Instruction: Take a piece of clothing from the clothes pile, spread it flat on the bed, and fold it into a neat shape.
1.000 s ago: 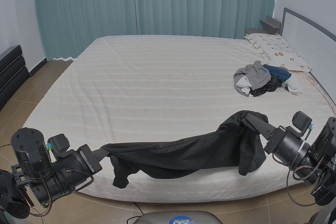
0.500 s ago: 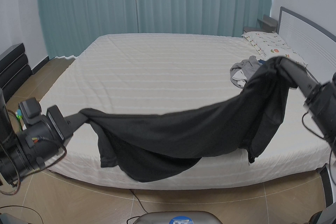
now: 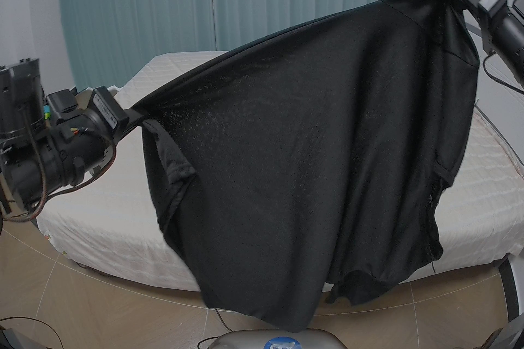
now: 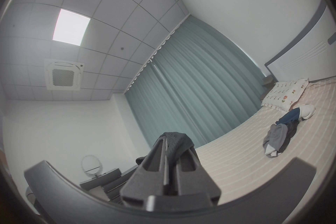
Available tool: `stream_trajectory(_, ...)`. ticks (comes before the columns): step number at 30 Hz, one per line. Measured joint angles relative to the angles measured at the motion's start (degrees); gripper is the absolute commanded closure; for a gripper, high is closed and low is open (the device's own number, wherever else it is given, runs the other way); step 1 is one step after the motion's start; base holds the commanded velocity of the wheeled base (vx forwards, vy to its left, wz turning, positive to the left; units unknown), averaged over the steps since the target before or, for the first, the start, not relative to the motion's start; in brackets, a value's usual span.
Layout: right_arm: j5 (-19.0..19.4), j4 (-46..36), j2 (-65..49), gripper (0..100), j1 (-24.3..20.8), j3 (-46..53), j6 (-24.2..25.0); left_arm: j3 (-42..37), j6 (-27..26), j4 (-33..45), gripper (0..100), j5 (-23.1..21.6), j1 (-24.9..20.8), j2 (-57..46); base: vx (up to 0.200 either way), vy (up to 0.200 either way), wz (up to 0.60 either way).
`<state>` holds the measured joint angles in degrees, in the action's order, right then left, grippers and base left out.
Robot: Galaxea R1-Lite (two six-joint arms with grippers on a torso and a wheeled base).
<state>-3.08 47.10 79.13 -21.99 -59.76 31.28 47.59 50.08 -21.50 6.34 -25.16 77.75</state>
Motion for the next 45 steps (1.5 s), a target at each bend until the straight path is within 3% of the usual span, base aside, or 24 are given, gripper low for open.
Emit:
stream_trajectory(7,0.22,1.8,15.25,100,5.96,-11.9,1.51,9.79,2.85,1.54,100,-0.43,3.36,12.07,0.2,0.0,0.0)
stream_trajectory(16,0.22,5.94,28.65,100,8.85,-19.54,1.95,22.14,3.95,2.24,100,-0.62,5.68,26.77,0.2,0.0,0.0)
stream_trajectory(25,-0.02,11.14,36.3,100,9.16,-20.31,1.04,31.16,3.91,2.27,100,-0.55,5.99,37.6,0.2,0.0,0.0)
stream_trajectory(43,-4.02,17.79,54.08,100,9.24,-17.77,-0.2,40.63,4.06,0.76,100,0.23,5.01,54.31,0.0,0.0,0.0)
stream_trajectory(44,-4.27,18.12,55.13,100,9.29,-17.99,-0.24,41.46,4.08,0.38,0,0.39,4.99,55.36,0.0,0.0,0.0)
stream_trajectory(45,-4.44,18.2,55.85,100,9.29,-18.14,-0.27,42.16,4.11,0.13,0,0.52,4.96,56.13,0.0,0.0,0.0)
